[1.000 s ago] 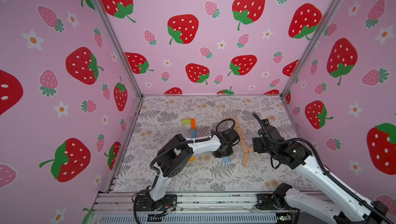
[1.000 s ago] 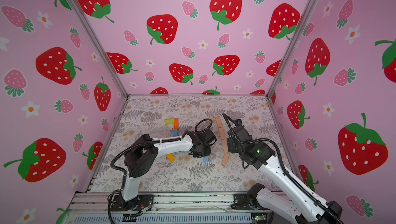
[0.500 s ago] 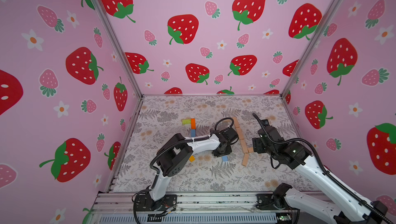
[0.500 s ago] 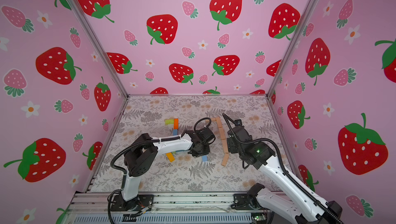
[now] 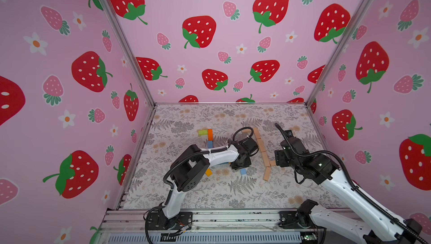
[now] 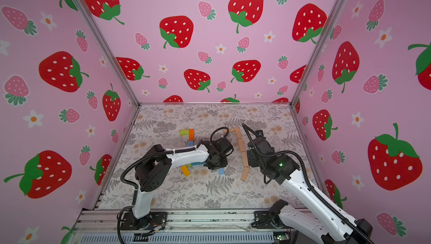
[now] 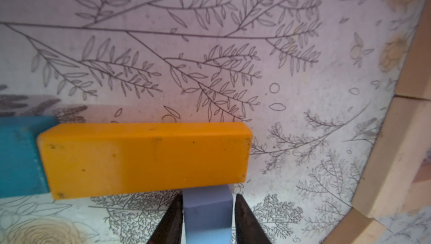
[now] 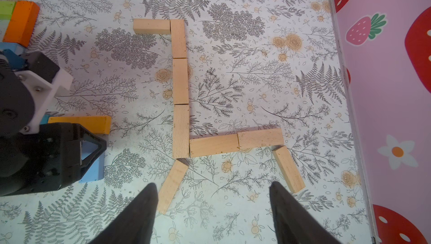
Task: Assemble a giraffe with building blocks
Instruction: Assemble the building block at the center of the board.
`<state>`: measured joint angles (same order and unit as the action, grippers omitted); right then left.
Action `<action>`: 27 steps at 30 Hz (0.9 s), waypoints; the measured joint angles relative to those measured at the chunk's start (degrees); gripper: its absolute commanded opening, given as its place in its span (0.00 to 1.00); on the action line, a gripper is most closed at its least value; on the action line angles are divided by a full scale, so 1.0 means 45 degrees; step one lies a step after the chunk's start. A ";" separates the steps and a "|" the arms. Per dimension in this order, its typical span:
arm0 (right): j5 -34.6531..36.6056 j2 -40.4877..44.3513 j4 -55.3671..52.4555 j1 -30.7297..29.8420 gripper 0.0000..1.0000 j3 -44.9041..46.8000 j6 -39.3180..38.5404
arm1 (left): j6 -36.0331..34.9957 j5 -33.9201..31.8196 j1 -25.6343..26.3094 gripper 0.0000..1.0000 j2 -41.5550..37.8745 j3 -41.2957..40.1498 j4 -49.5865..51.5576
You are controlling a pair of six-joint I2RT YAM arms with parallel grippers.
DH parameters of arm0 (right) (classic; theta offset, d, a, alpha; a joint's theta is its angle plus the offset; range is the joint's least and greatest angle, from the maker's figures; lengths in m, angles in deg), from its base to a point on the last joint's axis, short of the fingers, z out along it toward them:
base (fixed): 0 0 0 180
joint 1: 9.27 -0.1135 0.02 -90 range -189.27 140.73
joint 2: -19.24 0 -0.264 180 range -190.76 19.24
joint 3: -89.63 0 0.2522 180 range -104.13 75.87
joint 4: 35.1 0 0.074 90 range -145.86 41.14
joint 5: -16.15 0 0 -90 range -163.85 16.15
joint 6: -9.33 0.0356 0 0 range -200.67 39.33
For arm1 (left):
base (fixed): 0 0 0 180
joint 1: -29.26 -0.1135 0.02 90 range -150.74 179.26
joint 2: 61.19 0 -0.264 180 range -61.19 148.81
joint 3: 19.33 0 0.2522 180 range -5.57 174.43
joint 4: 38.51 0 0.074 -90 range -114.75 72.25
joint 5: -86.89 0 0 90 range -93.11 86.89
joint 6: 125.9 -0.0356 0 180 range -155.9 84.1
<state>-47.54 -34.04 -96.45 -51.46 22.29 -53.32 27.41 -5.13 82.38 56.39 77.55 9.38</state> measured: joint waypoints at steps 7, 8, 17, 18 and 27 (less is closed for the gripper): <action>-0.0005 0.0000 0.0005 0.0000 0.76 0.0000 0.0000 | -0.0019 0.0000 -0.0010 0.42 0.0029 0.0068 0.0078; 0.0000 0.0000 0.0005 0.0000 0.76 0.0000 0.0000 | -0.0024 0.0000 -0.0010 0.42 0.0029 0.0068 0.0083; -0.0005 0.0000 0.0005 0.0000 0.76 0.0000 0.0000 | -0.0053 0.0010 -0.0010 0.44 0.0107 0.0189 0.0092; -0.0005 0.0000 0.0005 0.0000 0.76 0.0000 0.0000 | -0.0058 0.0010 -0.0010 0.44 0.0131 0.0243 0.0092; -0.0005 0.0000 0.0005 0.0000 0.76 0.0000 -0.0005 | -0.0107 0.0015 -0.0010 0.49 0.0146 0.0272 0.0087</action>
<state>-47.56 -34.04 -96.43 -51.46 22.29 -53.34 26.92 -5.06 82.34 57.04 78.77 9.78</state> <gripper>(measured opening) 0.760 0.471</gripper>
